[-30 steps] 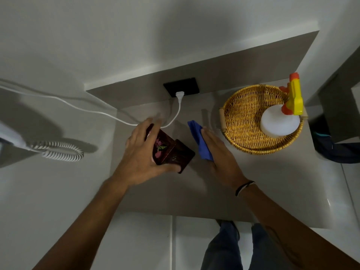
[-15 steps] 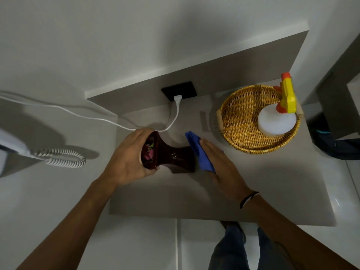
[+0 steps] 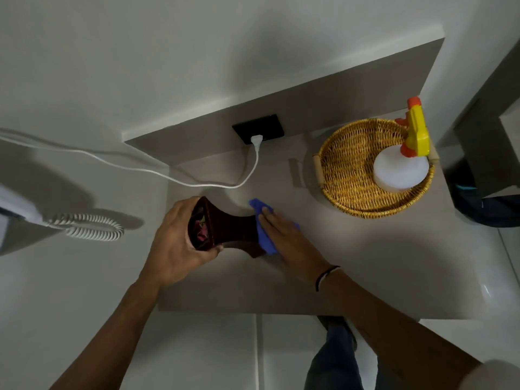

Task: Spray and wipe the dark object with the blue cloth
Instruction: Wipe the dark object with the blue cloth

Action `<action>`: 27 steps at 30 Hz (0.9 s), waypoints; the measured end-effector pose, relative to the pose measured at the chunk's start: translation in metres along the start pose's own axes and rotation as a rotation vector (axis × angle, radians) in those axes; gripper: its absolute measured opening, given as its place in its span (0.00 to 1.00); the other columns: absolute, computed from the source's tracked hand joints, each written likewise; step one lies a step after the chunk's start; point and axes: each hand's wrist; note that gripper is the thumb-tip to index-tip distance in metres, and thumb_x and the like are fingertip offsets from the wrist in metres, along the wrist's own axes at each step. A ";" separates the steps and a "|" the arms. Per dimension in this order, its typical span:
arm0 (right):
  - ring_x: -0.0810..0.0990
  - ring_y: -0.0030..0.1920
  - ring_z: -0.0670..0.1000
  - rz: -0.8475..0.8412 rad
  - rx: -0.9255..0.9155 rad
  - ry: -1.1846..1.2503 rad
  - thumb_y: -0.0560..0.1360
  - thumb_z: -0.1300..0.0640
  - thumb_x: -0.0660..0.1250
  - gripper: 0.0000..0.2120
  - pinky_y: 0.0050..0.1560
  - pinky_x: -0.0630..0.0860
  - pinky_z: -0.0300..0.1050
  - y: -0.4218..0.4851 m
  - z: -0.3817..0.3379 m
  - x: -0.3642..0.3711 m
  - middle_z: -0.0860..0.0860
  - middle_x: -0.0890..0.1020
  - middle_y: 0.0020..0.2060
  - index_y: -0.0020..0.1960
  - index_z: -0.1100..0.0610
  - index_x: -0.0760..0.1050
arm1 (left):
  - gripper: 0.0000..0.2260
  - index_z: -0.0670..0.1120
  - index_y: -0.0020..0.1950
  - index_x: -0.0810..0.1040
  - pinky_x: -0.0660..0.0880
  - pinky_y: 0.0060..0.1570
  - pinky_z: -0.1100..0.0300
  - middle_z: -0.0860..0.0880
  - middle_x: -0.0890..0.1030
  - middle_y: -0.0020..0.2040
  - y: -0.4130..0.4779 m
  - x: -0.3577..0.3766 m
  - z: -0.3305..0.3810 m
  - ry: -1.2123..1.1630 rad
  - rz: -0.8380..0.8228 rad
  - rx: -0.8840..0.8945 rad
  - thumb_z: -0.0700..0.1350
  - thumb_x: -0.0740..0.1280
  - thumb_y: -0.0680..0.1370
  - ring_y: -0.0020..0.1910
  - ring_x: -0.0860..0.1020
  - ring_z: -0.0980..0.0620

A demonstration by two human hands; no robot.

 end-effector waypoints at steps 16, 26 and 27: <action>0.44 0.85 0.57 0.063 0.021 0.116 0.82 0.68 0.64 0.36 0.84 0.51 0.59 -0.011 -0.012 -0.011 0.55 0.48 0.84 0.83 0.61 0.49 | 0.48 0.47 0.76 0.71 0.72 0.63 0.60 0.51 0.75 0.68 -0.002 0.005 0.018 -0.024 0.003 -0.010 0.52 0.86 0.60 0.64 0.73 0.56; 0.41 0.85 0.57 0.125 -0.102 -0.088 0.83 0.68 0.61 0.36 0.85 0.50 0.58 -0.012 -0.012 0.006 0.52 0.42 0.83 0.84 0.59 0.46 | 0.47 0.45 0.75 0.72 0.75 0.62 0.54 0.50 0.76 0.67 -0.002 0.005 0.024 -0.039 0.026 -0.039 0.49 0.88 0.60 0.64 0.77 0.48; 0.40 0.85 0.57 0.089 -0.027 -0.052 0.84 0.67 0.61 0.35 0.84 0.50 0.58 -0.018 -0.001 0.002 0.50 0.41 0.82 0.84 0.59 0.46 | 0.48 0.45 0.76 0.71 0.75 0.63 0.54 0.49 0.76 0.68 -0.002 0.006 0.025 -0.034 0.029 -0.036 0.49 0.88 0.60 0.65 0.77 0.47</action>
Point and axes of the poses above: each hand's wrist, its own y-axis towards the middle knuckle, its own x-axis out of the palm, z = x × y
